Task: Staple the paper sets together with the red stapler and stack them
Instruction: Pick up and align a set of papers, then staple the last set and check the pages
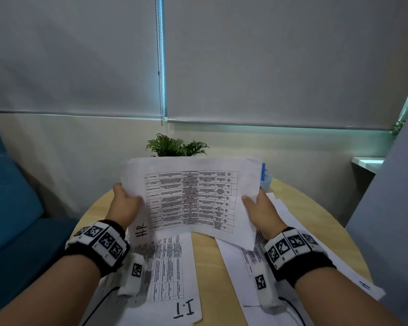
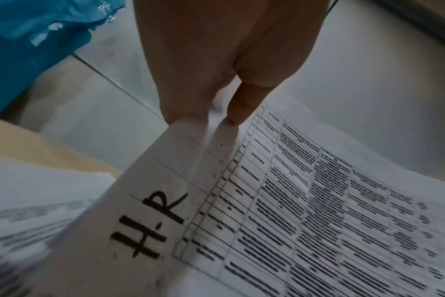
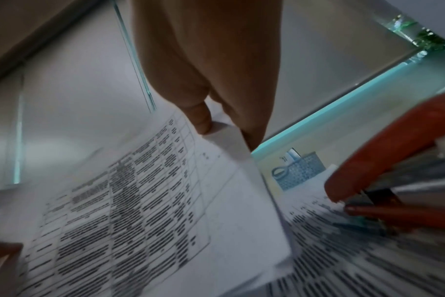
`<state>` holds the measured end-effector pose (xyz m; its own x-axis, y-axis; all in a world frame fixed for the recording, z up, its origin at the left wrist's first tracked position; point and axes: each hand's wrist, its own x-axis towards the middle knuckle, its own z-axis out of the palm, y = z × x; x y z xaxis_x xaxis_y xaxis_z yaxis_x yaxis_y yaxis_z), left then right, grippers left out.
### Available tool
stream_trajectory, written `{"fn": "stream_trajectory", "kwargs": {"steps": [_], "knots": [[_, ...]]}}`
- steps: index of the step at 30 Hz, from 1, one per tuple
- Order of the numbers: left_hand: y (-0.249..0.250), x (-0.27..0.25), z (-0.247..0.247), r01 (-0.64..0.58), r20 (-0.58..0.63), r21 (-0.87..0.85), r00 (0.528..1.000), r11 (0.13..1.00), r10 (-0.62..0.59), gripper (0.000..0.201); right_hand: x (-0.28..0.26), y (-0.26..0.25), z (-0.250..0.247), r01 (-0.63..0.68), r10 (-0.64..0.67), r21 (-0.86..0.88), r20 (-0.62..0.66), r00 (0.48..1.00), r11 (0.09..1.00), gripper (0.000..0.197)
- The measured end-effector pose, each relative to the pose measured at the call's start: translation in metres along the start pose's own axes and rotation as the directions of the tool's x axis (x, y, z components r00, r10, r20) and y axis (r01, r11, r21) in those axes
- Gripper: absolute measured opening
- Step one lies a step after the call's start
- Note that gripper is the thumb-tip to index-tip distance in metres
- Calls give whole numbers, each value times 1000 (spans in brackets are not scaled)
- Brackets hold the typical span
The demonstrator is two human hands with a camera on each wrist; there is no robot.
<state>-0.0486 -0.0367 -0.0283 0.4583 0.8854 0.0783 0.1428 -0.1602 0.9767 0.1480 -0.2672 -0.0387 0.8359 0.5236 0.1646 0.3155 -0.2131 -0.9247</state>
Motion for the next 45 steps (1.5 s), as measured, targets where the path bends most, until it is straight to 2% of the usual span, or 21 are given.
{"fn": "stream_trajectory", "kwargs": {"steps": [5,7,9,10,12,14,15,17,19,22,24,26,27,29,32,34,37,40,42,43,45], "knots": [[21,13,-19,-65,-71,47,995,997,69,59,-5,-7,-11,-17,6,84,125,992,996,36],[29,15,-20,-90,-90,303,988,949,122,82,-8,-3,-11,-44,30,69,204,979,997,36],[34,10,-10,-166,-78,629,959,760,274,95,-15,0,-8,-62,47,47,269,962,997,30],[37,3,0,-257,-13,704,927,662,374,91,-19,1,-5,-59,51,18,296,954,998,29],[41,-12,25,-511,226,692,824,510,519,74,-28,5,2,-35,60,-81,334,941,996,31],[36,-24,51,-677,485,617,729,401,484,58,-32,6,8,-7,63,-152,366,929,988,38],[33,-28,62,-711,568,592,702,378,430,54,-33,7,10,-5,64,-155,378,924,988,41],[30,-32,79,-716,594,546,697,436,400,46,-33,5,11,-11,73,-164,380,922,986,43],[32,-33,86,-677,530,476,730,562,431,37,-34,3,11,-21,93,-187,385,918,982,44],[29,-27,91,-637,503,359,748,683,433,30,-35,0,3,-34,119,-210,406,906,977,38],[26,-25,94,-641,531,329,733,694,424,29,-30,-4,-11,-65,142,-212,371,918,975,35],[24,-22,97,-660,543,342,720,669,432,29,-16,-3,-28,-87,143,-245,217,966,966,43],[23,-21,98,-662,543,356,721,660,430,29,-7,0,-39,-102,153,-333,129,980,938,48],[18,-16,99,-664,548,362,719,654,427,29,6,4,-59,-177,235,-592,23,972,787,61],[8,-8,102,-655,565,336,715,677,411,26,12,8,-72,-192,462,-837,80,883,512,55],[3,-6,104,-648,582,323,711,690,395,27,13,14,-70,-169,554,-870,135,821,463,44],[4,-8,106,-619,588,359,732,699,345,33,12,22,-61,-154,543,-866,152,826,476,32],[6,-10,108,-594,570,379,754,710,326,32,12,25,-57,-166,518,-859,128,846,484,37],[6,-11,107,-592,567,376,755,713,328,30,16,24,-57,-188,429,-773,119,895,606,42],[7,-11,107,-589,566,377,758,715,326,30,20,22,-57,-227,379,-665,91,921,712,44],[7,-11,107,-583,559,372,762,723,327,29,24,12,-54,-277,296,-307,15,955,911,50]]}}
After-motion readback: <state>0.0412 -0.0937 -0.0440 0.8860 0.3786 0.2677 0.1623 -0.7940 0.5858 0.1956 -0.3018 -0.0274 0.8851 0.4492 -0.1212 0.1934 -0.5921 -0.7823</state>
